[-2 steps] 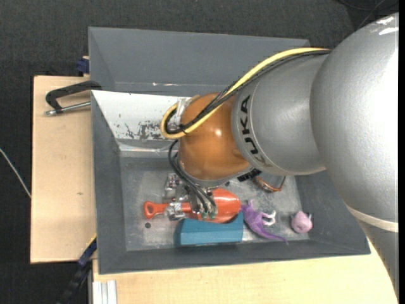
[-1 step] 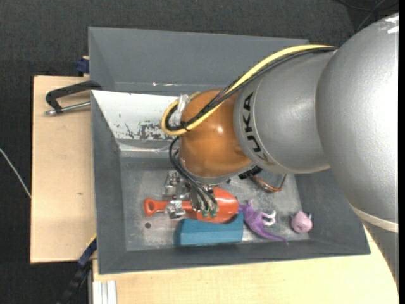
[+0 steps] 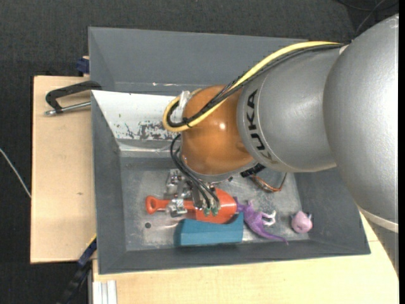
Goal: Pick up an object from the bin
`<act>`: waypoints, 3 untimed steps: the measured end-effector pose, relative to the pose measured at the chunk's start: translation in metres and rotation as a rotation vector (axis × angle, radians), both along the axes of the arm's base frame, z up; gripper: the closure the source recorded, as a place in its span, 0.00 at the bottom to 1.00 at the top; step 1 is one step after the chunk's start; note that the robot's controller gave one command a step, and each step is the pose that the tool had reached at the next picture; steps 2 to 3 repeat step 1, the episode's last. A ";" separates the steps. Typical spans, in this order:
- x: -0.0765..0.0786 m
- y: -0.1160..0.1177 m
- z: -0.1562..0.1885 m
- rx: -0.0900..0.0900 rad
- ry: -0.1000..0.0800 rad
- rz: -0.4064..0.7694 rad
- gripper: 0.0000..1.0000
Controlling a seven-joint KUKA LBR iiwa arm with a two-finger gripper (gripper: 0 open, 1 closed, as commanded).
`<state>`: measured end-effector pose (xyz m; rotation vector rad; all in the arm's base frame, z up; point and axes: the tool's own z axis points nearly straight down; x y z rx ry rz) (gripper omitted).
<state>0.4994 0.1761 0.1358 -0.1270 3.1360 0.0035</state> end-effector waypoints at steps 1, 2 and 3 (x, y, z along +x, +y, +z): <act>0.000 0.000 0.016 0.000 0.001 0.000 1.00; 0.000 0.000 0.016 0.000 0.001 0.000 1.00; 0.000 0.000 0.016 0.000 0.001 0.000 1.00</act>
Offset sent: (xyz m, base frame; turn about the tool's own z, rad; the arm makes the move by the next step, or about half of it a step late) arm 0.0001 0.0001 0.0192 0.0000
